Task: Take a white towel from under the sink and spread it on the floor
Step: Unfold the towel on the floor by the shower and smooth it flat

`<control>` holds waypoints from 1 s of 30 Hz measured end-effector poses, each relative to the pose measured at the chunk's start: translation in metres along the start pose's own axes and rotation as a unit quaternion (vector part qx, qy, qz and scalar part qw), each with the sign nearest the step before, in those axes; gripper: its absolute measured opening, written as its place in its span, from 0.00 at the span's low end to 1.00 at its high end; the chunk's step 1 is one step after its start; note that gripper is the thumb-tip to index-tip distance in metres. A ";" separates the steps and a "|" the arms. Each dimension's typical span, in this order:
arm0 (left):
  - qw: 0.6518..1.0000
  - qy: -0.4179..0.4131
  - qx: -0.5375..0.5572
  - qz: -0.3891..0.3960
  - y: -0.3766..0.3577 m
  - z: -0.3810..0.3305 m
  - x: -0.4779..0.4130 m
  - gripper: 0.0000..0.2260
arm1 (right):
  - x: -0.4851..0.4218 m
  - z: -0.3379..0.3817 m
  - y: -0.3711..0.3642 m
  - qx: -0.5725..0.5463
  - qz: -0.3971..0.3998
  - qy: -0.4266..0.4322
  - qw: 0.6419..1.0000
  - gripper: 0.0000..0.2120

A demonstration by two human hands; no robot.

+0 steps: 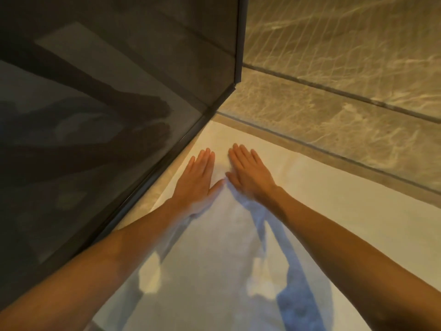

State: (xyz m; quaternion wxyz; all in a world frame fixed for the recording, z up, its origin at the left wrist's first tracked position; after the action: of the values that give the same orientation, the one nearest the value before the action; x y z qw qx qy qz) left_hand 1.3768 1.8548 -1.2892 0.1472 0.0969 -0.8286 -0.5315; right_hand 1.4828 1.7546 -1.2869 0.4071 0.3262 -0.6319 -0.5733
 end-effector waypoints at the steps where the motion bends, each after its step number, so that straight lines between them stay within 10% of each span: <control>1: 1.000 -0.004 -0.008 0.009 -0.004 -0.002 0.004 0.35 | 0.003 0.006 -0.004 -0.002 0.002 0.005 1.000 0.30; 16: 0.998 0.027 -0.059 -0.017 -0.002 0.027 0.031 0.37 | 0.040 -0.083 -0.013 -0.001 0.012 -0.136 0.991 0.39; 22: 0.998 -0.045 -0.045 0.027 -0.019 -0.001 0.078 0.39 | 0.070 -0.036 -0.013 0.011 0.013 0.008 1.000 0.42; 30: 0.998 -0.003 -0.059 0.014 -0.022 0.005 0.083 0.40 | 0.075 -0.077 -0.024 0.008 0.006 -0.117 0.993 0.36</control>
State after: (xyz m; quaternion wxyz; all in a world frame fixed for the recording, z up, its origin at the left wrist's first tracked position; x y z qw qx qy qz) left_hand 1.2976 1.8240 -1.2994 0.1576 0.0742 -0.7974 -0.5778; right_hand 1.5156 1.6497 -1.2994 0.3313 0.2567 -0.6818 -0.5996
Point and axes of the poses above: each hand's wrist, its own x-axis away from the middle knuckle, its own y-axis out of the back of the hand, z = x × y, the point moved 5 cm from there along -x, towards the middle knuckle, and after that the axes turned 11 degrees about x, right-handed, at the moved point
